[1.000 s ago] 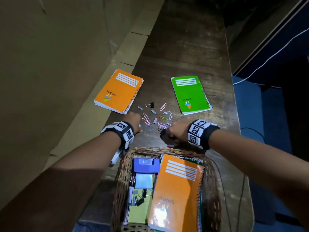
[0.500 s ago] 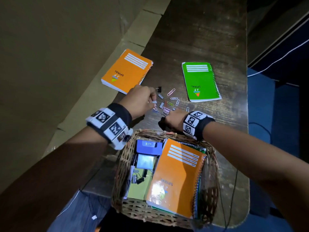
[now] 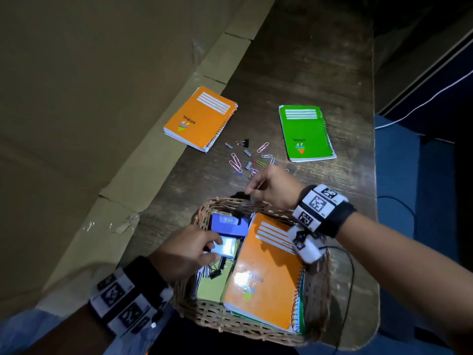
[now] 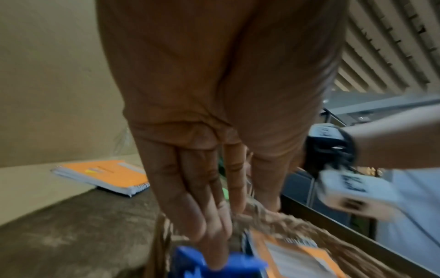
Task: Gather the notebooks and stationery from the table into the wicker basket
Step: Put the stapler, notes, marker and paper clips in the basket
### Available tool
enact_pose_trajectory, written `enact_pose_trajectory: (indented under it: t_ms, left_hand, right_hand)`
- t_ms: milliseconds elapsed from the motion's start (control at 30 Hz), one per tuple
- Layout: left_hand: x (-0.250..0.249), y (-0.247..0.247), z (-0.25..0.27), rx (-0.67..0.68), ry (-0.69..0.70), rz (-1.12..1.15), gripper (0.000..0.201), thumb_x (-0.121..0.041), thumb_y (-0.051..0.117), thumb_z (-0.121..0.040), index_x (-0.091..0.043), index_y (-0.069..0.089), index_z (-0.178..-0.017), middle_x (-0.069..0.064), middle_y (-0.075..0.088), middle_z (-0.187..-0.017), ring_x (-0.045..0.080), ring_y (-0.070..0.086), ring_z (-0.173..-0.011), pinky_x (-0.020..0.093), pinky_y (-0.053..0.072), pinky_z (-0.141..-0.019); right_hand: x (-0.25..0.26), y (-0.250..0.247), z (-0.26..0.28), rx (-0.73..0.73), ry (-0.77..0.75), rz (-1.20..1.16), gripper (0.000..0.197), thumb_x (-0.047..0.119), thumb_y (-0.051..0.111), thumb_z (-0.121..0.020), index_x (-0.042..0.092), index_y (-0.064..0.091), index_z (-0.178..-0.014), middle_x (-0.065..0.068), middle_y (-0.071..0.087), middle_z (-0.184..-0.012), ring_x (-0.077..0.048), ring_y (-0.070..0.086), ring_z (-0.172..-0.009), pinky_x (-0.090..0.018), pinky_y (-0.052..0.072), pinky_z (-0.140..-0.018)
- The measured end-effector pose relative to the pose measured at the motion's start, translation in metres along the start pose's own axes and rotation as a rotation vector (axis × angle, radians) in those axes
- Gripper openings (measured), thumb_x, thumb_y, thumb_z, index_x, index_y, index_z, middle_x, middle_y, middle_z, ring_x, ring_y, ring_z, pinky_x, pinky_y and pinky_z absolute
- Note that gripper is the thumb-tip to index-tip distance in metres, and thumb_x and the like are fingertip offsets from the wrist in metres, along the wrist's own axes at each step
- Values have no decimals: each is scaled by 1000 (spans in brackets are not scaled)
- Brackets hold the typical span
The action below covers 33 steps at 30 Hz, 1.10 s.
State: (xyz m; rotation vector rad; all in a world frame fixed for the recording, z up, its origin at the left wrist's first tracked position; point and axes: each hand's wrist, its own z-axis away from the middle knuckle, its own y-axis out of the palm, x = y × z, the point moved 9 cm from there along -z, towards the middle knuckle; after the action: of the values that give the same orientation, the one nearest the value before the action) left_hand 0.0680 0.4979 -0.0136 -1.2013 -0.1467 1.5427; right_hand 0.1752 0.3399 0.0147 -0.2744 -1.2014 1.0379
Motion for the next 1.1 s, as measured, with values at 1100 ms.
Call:
enact_pose_trajectory:
  t_ms: [1100]
  left_hand:
    - [21,-73,-229,-133,27,-494,15,-6,64,-85,-7,63,-100,16,67,-103,34,64,-97,39,51,-79]
  right_hand:
    - [-122,-21,-56,65,124,664,25,17,50,-92,10,60,-114,-11,55,-120,-32,60,-106,-37,46,-79]
